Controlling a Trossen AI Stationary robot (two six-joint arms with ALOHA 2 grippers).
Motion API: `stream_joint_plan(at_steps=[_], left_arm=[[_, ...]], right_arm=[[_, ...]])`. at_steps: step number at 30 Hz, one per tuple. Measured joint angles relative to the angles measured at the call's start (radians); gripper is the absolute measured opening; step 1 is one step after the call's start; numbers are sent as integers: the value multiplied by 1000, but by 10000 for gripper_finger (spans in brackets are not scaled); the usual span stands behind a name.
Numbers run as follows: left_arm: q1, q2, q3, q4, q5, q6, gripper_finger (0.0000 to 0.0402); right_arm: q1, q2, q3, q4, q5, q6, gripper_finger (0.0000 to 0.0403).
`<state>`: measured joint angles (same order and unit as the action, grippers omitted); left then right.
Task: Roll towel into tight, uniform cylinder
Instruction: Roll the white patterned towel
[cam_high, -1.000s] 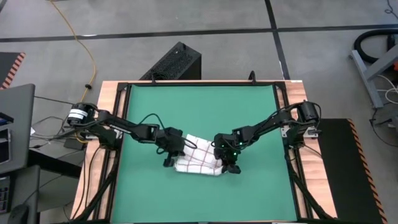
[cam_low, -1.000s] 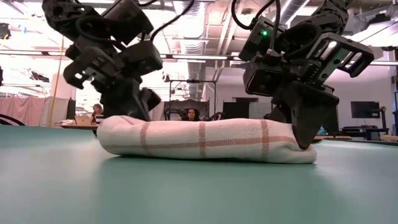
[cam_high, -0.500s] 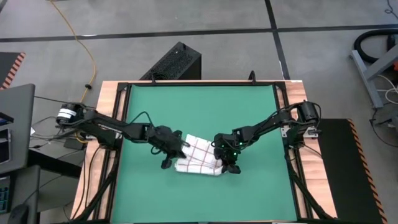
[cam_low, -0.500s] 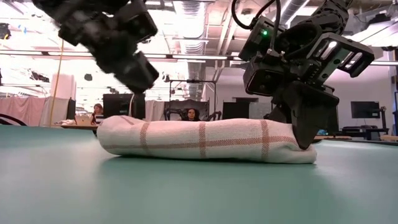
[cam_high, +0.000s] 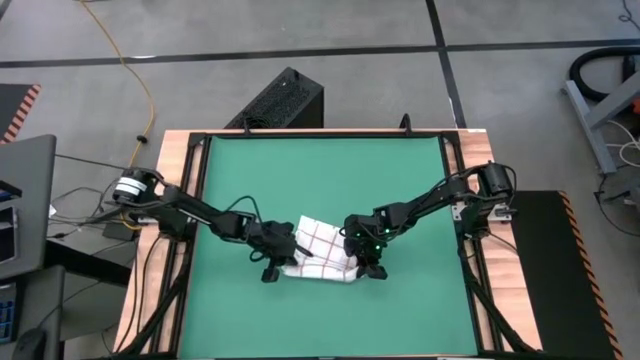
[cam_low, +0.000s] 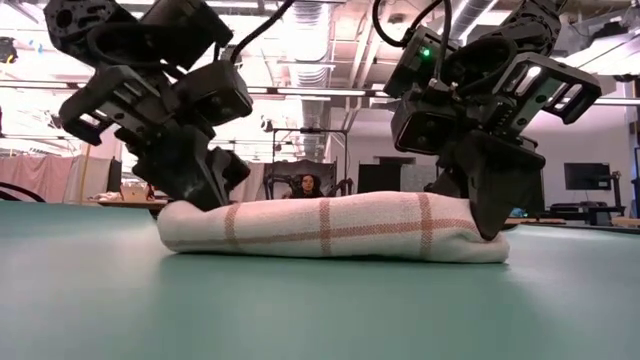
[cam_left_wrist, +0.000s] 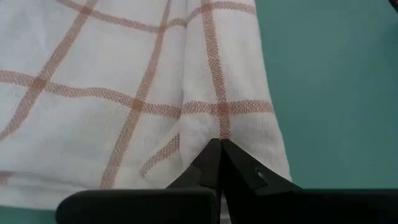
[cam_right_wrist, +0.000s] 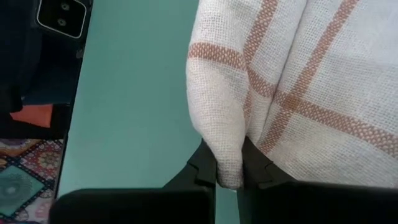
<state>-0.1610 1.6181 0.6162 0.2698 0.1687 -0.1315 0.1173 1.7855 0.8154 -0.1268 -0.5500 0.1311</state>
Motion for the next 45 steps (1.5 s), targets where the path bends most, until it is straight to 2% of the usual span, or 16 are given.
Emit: stream_joint_plan(at_steps=[5,10,13,16,19,22,24,26,29,32,38,42,45], left_arm=[[46,39,1,-9,43,-84,0],[91,134,4,37,233,-275,0],[85,183,5,102,279,-338,0],[63,188,3,143,239,-356,0],[64,118,-2,120,185,-344,0],[106,5,-5,68,197,-333,0],[132,-72,-4,15,164,-300,0],[146,-138,-4,-25,81,-217,0],[166,-163,-3,19,0,-54,0],[196,-104,0,90,28,34,0],[207,37,73,130,42,159,0],[196,99,130,126,108,215,0],[188,130,155,98,116,242,0]], right_arm=[[-2,1,0,1,-53,36,37],[0,2,0,2,-85,104,37],[0,2,0,5,-98,135,37],[0,1,0,4,-102,135,37],[0,1,0,3,-101,126,37],[1,0,0,3,-93,108,37],[3,0,0,1,-87,105,37],[7,0,0,2,-83,100,37],[14,0,0,6,-75,99,37],[21,0,0,6,-72,99,37],[34,-1,0,8,-59,97,37],[34,-1,0,9,-57,97,37],[34,-1,0,9,-56,101,37]])
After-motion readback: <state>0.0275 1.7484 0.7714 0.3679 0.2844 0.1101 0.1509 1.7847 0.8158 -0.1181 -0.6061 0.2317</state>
